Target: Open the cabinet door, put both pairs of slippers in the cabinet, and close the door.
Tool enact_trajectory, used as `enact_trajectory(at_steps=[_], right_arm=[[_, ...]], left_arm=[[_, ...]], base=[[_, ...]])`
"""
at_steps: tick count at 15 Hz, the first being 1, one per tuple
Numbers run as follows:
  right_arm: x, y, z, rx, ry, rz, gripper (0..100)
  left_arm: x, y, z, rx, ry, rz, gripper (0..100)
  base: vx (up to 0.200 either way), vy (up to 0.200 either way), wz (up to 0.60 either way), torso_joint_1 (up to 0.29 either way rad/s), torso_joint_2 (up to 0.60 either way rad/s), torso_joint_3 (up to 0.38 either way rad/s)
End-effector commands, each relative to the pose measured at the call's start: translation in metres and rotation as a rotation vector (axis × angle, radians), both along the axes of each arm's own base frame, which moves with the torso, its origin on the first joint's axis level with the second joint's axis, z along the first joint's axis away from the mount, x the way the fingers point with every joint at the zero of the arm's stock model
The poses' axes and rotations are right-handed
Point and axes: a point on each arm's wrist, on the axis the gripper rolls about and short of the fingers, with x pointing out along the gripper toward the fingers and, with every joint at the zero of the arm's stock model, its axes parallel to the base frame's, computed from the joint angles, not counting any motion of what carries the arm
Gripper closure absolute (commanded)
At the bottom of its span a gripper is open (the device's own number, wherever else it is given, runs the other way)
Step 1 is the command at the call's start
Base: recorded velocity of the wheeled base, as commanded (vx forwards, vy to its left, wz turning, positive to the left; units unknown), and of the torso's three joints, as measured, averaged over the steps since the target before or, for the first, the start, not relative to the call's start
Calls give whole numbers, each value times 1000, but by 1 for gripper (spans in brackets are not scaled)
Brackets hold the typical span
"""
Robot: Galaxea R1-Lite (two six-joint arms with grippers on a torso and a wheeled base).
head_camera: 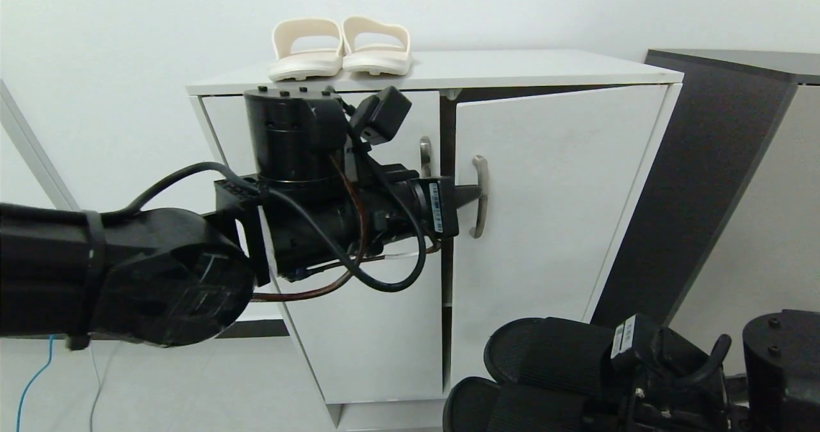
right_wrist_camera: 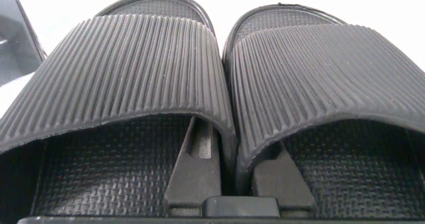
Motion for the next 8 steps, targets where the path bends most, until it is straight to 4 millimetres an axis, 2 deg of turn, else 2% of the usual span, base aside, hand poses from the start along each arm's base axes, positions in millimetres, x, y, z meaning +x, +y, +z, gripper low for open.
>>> enact_trajectory(at_steps=[1, 3, 4, 7, 8], right_arm=[[0, 0, 1, 2, -2, 0, 100], [0, 0, 0, 0, -2, 0, 100], [0, 0, 0, -1, -5, 2, 100], [0, 0, 0, -13, -15, 8, 100], [0, 0, -1, -15, -16, 7, 100]], left_arm=[[-24, 16, 8, -9, -14, -2, 100], [-38, 28, 12, -18, -21, -1, 100], [-37, 32, 14, -25, -20, 14, 100], [-22, 39, 12, -29, -10, 49, 100], [-2, 37, 11, -42, 10, 77, 100]], base=[[0, 0, 0, 0, 0, 0], [0, 0, 0, 0, 0, 0], [0, 0, 0, 0, 0, 0], [0, 0, 0, 0, 0, 0], [0, 0, 0, 0, 0, 0]])
